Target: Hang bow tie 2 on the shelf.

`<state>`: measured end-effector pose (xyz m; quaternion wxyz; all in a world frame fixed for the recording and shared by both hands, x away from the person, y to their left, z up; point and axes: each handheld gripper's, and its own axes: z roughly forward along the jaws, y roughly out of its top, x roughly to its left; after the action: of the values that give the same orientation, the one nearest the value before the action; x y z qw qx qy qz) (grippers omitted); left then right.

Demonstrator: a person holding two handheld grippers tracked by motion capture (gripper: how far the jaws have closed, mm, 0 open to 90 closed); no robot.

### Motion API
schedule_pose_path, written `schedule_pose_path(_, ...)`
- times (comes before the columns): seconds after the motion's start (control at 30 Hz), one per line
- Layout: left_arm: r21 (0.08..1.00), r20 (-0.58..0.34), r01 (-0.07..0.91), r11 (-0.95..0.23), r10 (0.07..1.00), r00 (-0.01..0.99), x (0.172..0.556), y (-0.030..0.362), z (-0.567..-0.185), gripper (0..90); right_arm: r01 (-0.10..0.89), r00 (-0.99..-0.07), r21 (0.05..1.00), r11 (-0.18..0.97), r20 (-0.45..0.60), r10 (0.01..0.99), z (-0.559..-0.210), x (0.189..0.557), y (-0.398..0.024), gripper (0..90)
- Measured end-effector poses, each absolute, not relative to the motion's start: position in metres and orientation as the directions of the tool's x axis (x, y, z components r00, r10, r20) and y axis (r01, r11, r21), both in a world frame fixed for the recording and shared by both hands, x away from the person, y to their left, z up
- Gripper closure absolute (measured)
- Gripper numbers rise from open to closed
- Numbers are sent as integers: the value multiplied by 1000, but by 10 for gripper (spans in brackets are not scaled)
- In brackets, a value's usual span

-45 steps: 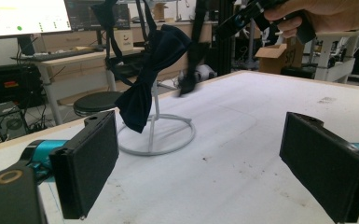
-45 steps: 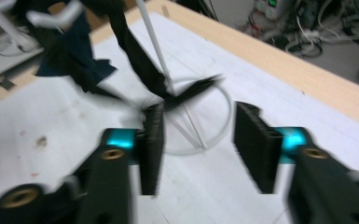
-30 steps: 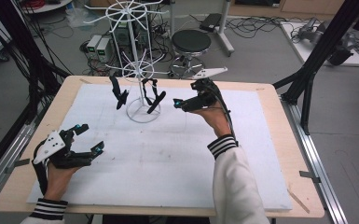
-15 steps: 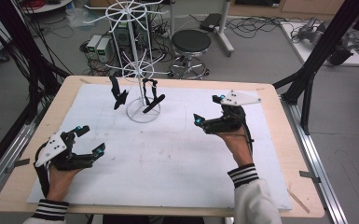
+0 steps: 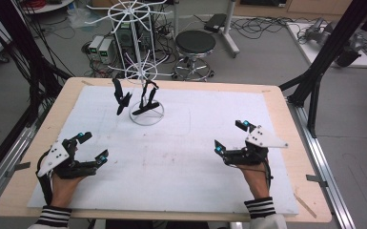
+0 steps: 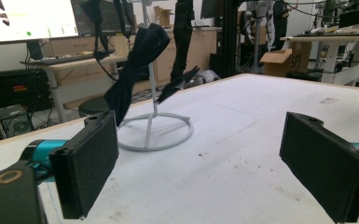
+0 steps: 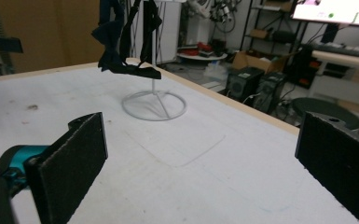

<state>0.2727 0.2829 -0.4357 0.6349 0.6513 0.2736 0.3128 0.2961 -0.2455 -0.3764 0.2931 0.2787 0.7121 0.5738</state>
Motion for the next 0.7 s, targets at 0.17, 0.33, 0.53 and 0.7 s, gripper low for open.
schedule_pose_path(0.17,998,54,-51,-28,751,658,270,281,-441,120,15,-641,989,150,-105,761,-396,278,-257,14)
schedule_pose_path(0.33,998,61,-66,-24,761,646,267,281,-446,120,18,-622,995,98,-65,781,-414,266,-271,14)
schedule_pose_path(0.53,997,59,-72,-18,771,634,263,282,-451,120,0,-595,998,66,-53,802,-432,259,-278,34)
schedule_pose_path(0.7,996,66,-82,-18,772,632,260,282,-455,120,11,-588,998,65,-46,807,-447,258,-282,34)
